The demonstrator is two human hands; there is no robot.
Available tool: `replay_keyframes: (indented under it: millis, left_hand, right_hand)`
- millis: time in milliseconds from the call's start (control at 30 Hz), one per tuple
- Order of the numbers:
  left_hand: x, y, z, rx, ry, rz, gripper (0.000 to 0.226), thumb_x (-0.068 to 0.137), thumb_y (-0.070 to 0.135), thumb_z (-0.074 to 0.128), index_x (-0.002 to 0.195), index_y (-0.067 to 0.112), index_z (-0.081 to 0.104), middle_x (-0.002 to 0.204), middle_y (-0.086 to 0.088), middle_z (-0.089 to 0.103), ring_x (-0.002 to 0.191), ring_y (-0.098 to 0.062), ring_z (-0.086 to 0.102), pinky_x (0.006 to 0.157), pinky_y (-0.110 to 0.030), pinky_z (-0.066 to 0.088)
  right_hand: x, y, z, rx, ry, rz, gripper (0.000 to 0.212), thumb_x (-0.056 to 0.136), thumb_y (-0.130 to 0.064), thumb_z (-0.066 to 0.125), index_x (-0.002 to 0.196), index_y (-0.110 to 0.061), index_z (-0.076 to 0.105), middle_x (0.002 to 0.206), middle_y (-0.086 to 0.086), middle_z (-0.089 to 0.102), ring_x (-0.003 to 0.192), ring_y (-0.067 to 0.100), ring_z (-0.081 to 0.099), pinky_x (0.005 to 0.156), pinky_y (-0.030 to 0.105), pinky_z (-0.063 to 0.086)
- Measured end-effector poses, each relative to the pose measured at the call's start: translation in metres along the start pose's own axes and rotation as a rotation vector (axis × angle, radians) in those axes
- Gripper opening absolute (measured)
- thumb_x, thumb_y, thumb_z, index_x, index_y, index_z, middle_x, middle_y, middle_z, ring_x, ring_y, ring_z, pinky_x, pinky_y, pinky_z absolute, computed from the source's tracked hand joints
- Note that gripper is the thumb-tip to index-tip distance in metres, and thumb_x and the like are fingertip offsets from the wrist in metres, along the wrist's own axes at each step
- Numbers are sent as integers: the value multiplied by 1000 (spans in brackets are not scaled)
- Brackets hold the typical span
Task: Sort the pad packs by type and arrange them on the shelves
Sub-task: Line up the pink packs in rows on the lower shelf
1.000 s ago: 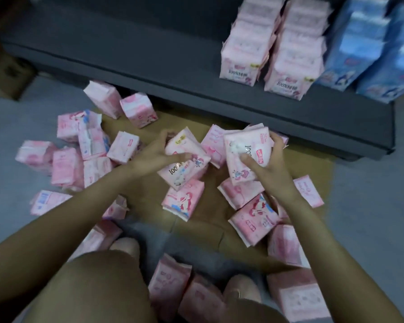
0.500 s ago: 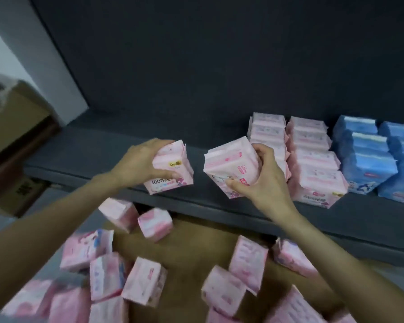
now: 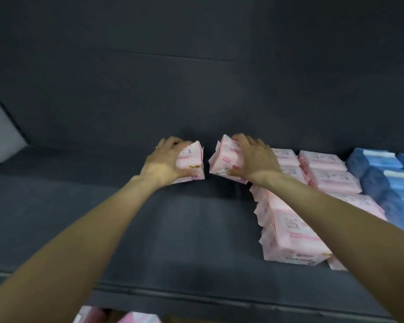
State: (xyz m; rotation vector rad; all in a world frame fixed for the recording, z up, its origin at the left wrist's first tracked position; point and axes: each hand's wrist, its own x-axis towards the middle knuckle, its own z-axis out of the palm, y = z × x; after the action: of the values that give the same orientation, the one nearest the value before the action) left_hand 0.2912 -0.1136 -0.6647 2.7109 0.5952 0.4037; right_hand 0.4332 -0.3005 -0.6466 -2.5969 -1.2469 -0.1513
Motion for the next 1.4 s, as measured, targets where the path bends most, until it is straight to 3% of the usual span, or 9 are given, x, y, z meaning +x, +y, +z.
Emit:
replay_keyframes:
  millis: [200, 433, 633, 767, 1067, 1133, 1200, 1267, 1400]
  left_hand:
    - [27, -32, 34, -26, 47, 29, 79, 69, 47, 80, 139, 36, 44, 127, 4, 35, 122, -12, 31, 87, -30, 41]
    - [58, -48, 56, 19, 37, 51, 66, 86, 33, 68, 143, 37, 37, 147, 10, 35, 140, -12, 22, 111, -56, 20]
    - [59, -46, 65, -80, 26, 140, 61, 89, 30, 65, 143, 36, 38, 150, 16, 32, 141, -4, 19, 106, -36, 30]
    - [58, -43, 70, -65, 42, 139, 59, 90, 32, 62, 144, 34, 37, 152, 15, 30, 143, -5, 17, 109, -40, 32]
    - [47, -13, 47, 399, -156, 55, 64, 99, 43, 35, 152, 33, 1, 159, 16, -5, 146, -10, -14, 112, -62, -6]
    - [27, 6, 39, 352, -50, 57, 64, 98, 36, 41, 153, 28, 9, 160, 10, 6, 147, -13, -3, 115, -56, 0]
    - [-3, 34, 30, 210, 105, 120, 53, 93, 27, 50, 144, 22, 38, 149, -1, 41, 140, -21, 30, 112, -44, 21]
    - [-41, 60, 21, 106, 254, 191, 33, 91, 28, 52, 122, 23, 62, 115, 0, 68, 110, -24, 59, 88, -36, 43]
    - [-128, 119, 7, -104, 314, 257, 28, 89, 42, 44, 95, 33, 69, 77, 17, 69, 75, -10, 67, 60, -25, 47]
  right_hand:
    - [40, -2, 36, -283, -44, -81, 82, 74, -39, 77, 139, -25, 28, 135, -1, 45, 119, 29, 43, 95, 42, 36]
    - [58, -7, 60, -384, -64, -47, 74, 77, -29, 75, 136, -17, 32, 135, 5, 35, 121, 30, 39, 96, 44, 40]
    - [58, 0, 63, -368, -93, 53, 70, 79, -28, 73, 135, -18, 32, 130, 7, 36, 119, 31, 42, 87, 42, 43]
    - [57, 1, 67, -436, -118, 48, 70, 82, -29, 68, 138, -20, 27, 131, 7, 34, 120, 29, 40, 87, 41, 42]
    - [34, -14, 37, -388, -209, 34, 80, 91, -44, 53, 151, -14, 8, 151, 8, 20, 140, 27, 21, 114, 43, 21]
    - [9, -19, 18, -279, -123, -52, 69, 91, -40, 52, 148, -14, 23, 154, 7, 18, 142, 25, 14, 115, 40, 17]
    - [-28, -22, 1, -146, 5, -162, 57, 88, -32, 56, 139, -14, 41, 152, 8, 26, 142, 26, 17, 114, 41, 21]
    - [-67, -22, -10, -48, 140, -263, 44, 84, -26, 59, 126, -12, 56, 141, 10, 44, 134, 30, 34, 107, 45, 33]
    - [-163, -11, -35, 54, 226, -336, 35, 83, -27, 47, 110, -12, 64, 109, 4, 64, 102, 25, 57, 84, 36, 47]
